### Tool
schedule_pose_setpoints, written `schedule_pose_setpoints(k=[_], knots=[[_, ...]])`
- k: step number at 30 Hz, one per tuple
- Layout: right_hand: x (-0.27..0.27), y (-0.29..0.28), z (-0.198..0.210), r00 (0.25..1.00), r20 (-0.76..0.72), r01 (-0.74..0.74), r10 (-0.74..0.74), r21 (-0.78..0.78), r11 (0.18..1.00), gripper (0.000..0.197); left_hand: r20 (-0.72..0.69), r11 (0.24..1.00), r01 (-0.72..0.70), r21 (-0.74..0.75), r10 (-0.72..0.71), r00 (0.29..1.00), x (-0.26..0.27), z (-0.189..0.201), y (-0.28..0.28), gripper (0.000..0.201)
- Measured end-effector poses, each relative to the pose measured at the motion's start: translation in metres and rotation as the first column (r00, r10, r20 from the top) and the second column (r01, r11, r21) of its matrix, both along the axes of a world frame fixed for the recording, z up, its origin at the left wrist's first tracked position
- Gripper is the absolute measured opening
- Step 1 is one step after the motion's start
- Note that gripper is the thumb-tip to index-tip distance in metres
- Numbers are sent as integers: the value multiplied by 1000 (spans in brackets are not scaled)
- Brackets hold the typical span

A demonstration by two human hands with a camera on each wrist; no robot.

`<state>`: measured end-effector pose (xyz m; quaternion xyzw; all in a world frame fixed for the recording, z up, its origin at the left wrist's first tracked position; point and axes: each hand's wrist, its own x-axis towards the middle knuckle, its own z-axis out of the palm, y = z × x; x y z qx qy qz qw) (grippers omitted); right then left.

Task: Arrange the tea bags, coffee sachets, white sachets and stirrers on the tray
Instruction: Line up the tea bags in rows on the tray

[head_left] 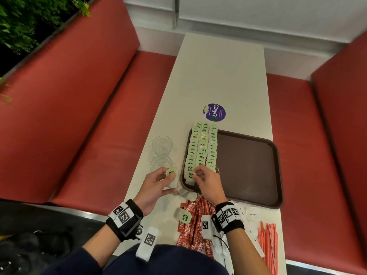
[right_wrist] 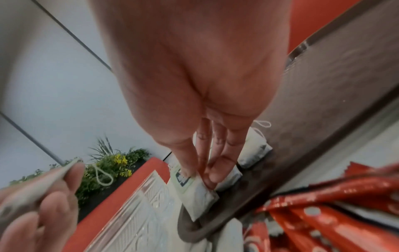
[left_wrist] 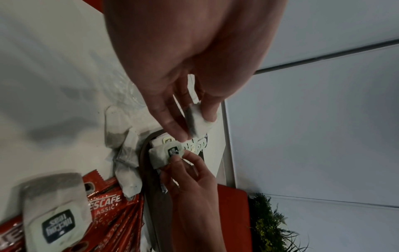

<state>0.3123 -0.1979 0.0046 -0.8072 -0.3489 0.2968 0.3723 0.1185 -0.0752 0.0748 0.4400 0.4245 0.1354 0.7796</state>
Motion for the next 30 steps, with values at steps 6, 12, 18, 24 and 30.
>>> schedule_pose_setpoints(k=[6, 12, 18, 24, 30], knots=[[-10, 12, -14, 994, 107, 28, -24, -36, 999, 10, -15, 998, -52, 33, 53, 999, -1, -7, 3, 28], [-14, 16, -12, 970, 229, 98, -80, -67, 993, 10, 29, 999, 13, 32, -14, 999, -1, -11, 4, 29], [-19, 14, 8, 973, 179, 143, -144, 19, 989, 23, 18, 995, 30, 95, -32, 999, -2, -16, 6, 37], [-32, 10, 61, 980, -195, 83, -45, 190, 978, 14, -22, 980, 78, 183, -76, 997, 4, -14, 6, 39], [-24, 6, 63, 985, -174, 38, -3, 199, 979, 6, -96, 936, 201, 287, -181, 979, 13, -12, 5, 34]])
